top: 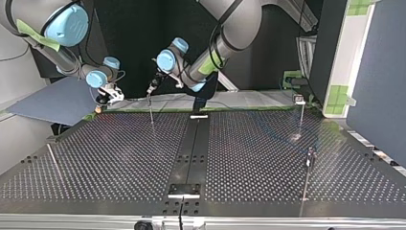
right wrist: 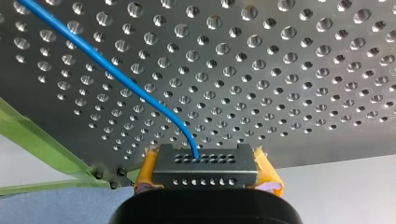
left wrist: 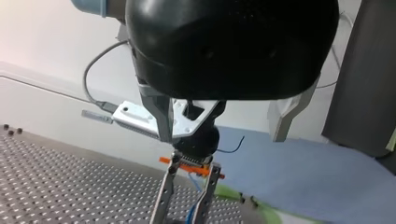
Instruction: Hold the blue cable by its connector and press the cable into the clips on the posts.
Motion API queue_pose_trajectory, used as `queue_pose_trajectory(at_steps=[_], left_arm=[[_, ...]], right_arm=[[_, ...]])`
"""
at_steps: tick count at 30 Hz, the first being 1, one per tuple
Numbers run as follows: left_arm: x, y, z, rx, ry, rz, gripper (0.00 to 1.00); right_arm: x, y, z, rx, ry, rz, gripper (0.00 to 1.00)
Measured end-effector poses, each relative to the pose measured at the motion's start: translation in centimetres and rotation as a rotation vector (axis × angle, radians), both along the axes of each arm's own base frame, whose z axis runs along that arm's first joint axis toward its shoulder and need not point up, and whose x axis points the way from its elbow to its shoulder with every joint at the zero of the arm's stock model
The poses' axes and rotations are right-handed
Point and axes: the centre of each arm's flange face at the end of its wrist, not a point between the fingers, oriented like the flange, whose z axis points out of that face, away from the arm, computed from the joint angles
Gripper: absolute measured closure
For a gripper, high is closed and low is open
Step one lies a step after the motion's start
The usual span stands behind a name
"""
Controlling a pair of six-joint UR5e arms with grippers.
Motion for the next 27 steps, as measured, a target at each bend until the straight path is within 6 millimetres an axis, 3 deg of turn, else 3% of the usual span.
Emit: queue_pose_trajectory(at_steps=[15,27], left_arm=[[1.2,-0.8,1.2,-0.104,-0.09,0.076,0.0],[-0.6,-1.2,0.6,-0.082,-0.079,0.092,0.0]], right_arm=[[-0.1,-0.1,0.0,-0.001,-0.013,0.001,1.0],[0.0,0.0,0.0,-0.001,-0.014,0.003,1.0]])
